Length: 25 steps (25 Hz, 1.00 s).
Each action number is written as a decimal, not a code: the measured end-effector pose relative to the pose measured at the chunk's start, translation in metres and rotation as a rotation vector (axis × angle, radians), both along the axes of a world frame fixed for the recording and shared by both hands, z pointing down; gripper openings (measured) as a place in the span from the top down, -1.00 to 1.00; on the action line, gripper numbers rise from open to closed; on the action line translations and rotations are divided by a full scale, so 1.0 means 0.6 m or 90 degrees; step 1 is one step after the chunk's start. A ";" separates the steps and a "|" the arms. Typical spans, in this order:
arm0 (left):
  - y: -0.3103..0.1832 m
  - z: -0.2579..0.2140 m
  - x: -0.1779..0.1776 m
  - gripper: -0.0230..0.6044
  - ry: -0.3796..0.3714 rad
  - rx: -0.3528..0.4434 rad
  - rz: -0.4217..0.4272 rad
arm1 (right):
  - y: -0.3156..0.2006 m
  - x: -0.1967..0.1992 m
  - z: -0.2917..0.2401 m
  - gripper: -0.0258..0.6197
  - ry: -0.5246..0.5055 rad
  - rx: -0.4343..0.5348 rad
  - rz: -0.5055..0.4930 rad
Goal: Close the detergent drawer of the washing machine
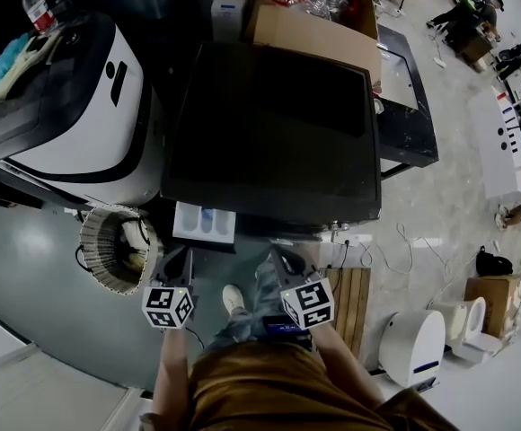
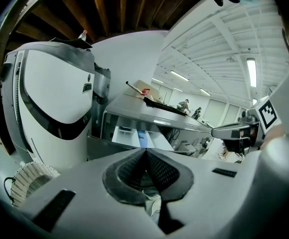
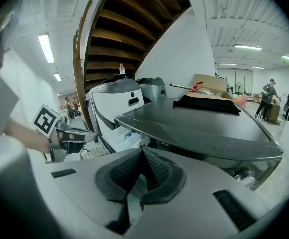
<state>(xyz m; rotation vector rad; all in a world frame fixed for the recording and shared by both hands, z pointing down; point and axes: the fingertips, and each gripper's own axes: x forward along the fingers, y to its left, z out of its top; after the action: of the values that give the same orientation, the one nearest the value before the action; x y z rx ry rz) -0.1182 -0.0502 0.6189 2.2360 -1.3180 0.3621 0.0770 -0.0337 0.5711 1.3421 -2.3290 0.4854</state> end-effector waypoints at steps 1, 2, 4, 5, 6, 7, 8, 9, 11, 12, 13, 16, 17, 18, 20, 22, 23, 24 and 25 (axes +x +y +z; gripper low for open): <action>-0.002 0.000 0.001 0.85 -0.001 0.000 -0.001 | -0.001 0.002 0.000 0.88 0.000 0.000 0.000; -0.005 0.000 0.001 0.85 -0.001 0.000 -0.002 | -0.002 0.003 0.000 0.88 0.000 0.000 0.000; -0.011 0.000 0.003 0.85 -0.002 0.001 -0.004 | -0.004 0.006 0.002 0.88 0.001 -0.001 -0.001; -0.014 0.000 0.004 0.85 -0.002 0.002 -0.006 | -0.005 0.007 0.003 0.88 0.002 -0.002 -0.002; -0.018 0.000 0.005 0.85 -0.002 0.002 -0.007 | -0.006 0.008 0.004 0.88 0.002 -0.003 -0.002; -0.022 0.000 0.005 0.85 -0.002 0.003 -0.009 | -0.007 0.009 0.004 0.88 0.003 -0.004 -0.002; -0.025 -0.001 0.005 0.85 -0.001 0.003 -0.010 | -0.008 0.010 0.004 0.88 0.003 -0.005 -0.003; -0.028 -0.001 0.005 0.85 -0.001 0.003 -0.012 | -0.009 0.011 0.005 0.88 0.003 -0.006 -0.003; -0.034 -0.001 0.007 0.85 0.000 0.003 -0.016 | -0.011 0.015 0.007 0.88 0.004 -0.008 -0.004; -0.037 -0.001 0.007 0.85 0.001 0.004 -0.017 | -0.012 0.017 0.007 0.88 0.004 -0.008 -0.004; -0.039 -0.001 0.008 0.85 0.002 0.004 -0.019 | -0.013 0.019 0.008 0.88 0.003 -0.009 -0.004; -0.045 0.001 0.010 0.85 0.002 0.001 -0.022 | -0.014 0.023 0.012 0.88 0.004 -0.011 -0.005; -0.048 0.001 0.011 0.85 0.002 0.000 -0.023 | -0.015 0.025 0.013 0.88 0.004 -0.012 -0.005; -0.051 0.000 0.012 0.85 0.003 0.000 -0.025 | -0.017 0.026 0.012 0.88 0.003 -0.012 -0.006; -0.059 -0.002 0.013 0.85 0.004 0.002 -0.028 | -0.022 0.026 0.010 0.88 0.002 -0.011 -0.006; -0.065 -0.002 0.014 0.85 0.004 0.003 -0.030 | -0.025 0.027 0.009 0.88 0.005 -0.009 -0.009; -0.069 -0.002 0.014 0.85 0.003 0.003 -0.031 | -0.027 0.027 0.009 0.88 0.009 -0.008 -0.011; -0.072 -0.002 0.015 0.85 0.003 0.003 -0.031 | -0.028 0.029 0.008 0.88 0.012 -0.007 -0.012; -0.075 -0.002 0.016 0.85 0.003 0.003 -0.032 | -0.029 0.030 0.007 0.88 0.014 -0.006 -0.013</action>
<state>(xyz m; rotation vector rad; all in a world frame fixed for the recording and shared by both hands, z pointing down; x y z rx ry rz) -0.1088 -0.0952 0.6179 2.2018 -1.3706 0.3356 0.0948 -0.0511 0.5755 1.3112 -2.3174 0.4731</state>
